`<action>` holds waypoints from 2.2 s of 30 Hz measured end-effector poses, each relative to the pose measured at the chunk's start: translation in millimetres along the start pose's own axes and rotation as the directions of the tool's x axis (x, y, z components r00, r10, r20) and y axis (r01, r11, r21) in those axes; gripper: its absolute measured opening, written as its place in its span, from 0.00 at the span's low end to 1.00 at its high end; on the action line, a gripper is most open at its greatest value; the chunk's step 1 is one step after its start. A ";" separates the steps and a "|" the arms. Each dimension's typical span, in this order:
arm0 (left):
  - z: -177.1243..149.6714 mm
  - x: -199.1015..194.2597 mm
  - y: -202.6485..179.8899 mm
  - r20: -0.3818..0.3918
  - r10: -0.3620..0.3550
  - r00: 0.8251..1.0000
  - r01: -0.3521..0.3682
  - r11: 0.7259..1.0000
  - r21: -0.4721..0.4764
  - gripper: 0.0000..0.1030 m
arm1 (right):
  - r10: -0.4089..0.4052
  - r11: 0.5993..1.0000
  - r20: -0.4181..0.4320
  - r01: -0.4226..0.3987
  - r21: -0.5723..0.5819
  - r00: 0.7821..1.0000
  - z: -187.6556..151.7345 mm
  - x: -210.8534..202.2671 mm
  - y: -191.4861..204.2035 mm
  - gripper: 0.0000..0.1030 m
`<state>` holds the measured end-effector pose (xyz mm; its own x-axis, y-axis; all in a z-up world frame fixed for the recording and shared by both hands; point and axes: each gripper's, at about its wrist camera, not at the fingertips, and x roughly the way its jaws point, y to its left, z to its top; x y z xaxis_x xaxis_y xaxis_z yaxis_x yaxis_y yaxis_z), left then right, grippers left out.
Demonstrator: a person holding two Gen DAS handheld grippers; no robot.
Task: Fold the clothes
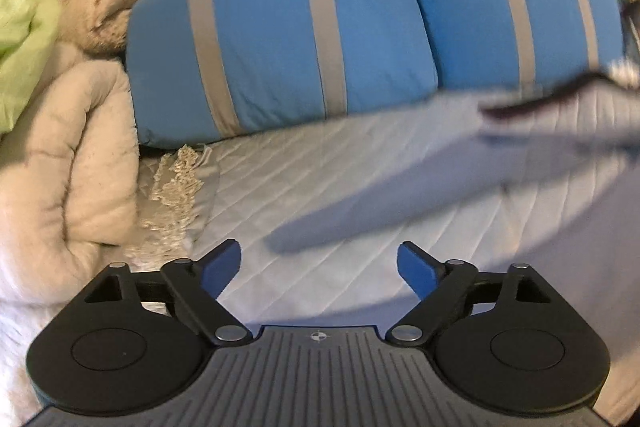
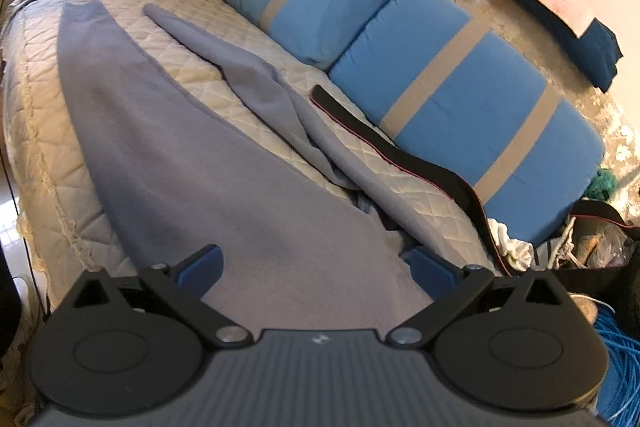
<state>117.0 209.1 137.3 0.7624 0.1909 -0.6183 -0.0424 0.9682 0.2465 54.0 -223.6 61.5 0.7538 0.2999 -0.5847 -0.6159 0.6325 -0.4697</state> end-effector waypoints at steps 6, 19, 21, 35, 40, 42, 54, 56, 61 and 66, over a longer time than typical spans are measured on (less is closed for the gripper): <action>10.2 10.5 -40.5 0.038 -0.036 0.999 0.033 0.997 0.064 0.96 | -0.022 0.998 0.023 0.023 -0.050 0.999 -4.8 -5.9 7.3 1.00; -11.7 69.0 2.6 -0.035 -0.056 0.998 0.063 0.969 0.240 0.96 | -0.014 0.999 0.056 0.016 -0.042 0.998 9.9 14.7 -15.3 1.00; -17.5 80.5 18.0 -0.039 -0.047 0.998 0.055 0.970 0.236 0.95 | -0.007 0.999 0.056 0.010 -0.053 0.998 10.4 21.3 -19.3 1.00; -10.6 179.4 76.2 -0.058 -0.385 0.921 0.381 0.922 -0.063 0.93 | -0.009 0.999 -0.003 0.010 0.039 1.000 0.3 70.1 -52.0 1.00; -9.1 220.4 87.2 -0.105 -0.501 0.859 0.469 0.852 -0.233 0.87 | -0.016 0.999 -0.024 0.017 0.043 1.000 -2.8 76.8 -53.7 1.00; -9.3 228.5 85.4 -0.148 -0.536 0.831 0.496 0.835 -0.237 0.77 | -0.011 0.999 -0.025 0.012 0.043 1.000 -2.9 77.0 -54.3 1.00; -14.3 192.5 71.1 -0.161 -0.494 0.855 0.495 0.868 -0.033 0.19 | -0.015 0.999 -0.026 0.016 0.040 1.000 -5.5 77.2 -56.1 1.00; -16.6 183.5 65.6 -0.148 -0.473 0.868 0.481 0.877 0.016 0.20 | -0.015 0.999 -0.023 0.016 0.040 1.000 -5.6 76.1 -56.8 1.00; -26.6 168.9 43.4 -0.142 -0.412 0.900 0.433 0.883 0.179 0.20 | -0.029 0.999 -0.021 0.029 0.027 0.999 -7.7 74.0 -57.1 1.00; -28.3 170.5 38.5 -0.158 -0.401 0.903 0.427 0.882 0.201 0.03 | -0.039 0.999 -0.020 0.039 0.019 0.999 -9.8 71.7 -59.7 1.00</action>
<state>227.0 283.6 20.3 0.6032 -0.1902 -0.7745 0.4176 0.9027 0.1036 142.6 -246.9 41.1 0.7725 0.2608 -0.5790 -0.5815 0.6569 -0.4799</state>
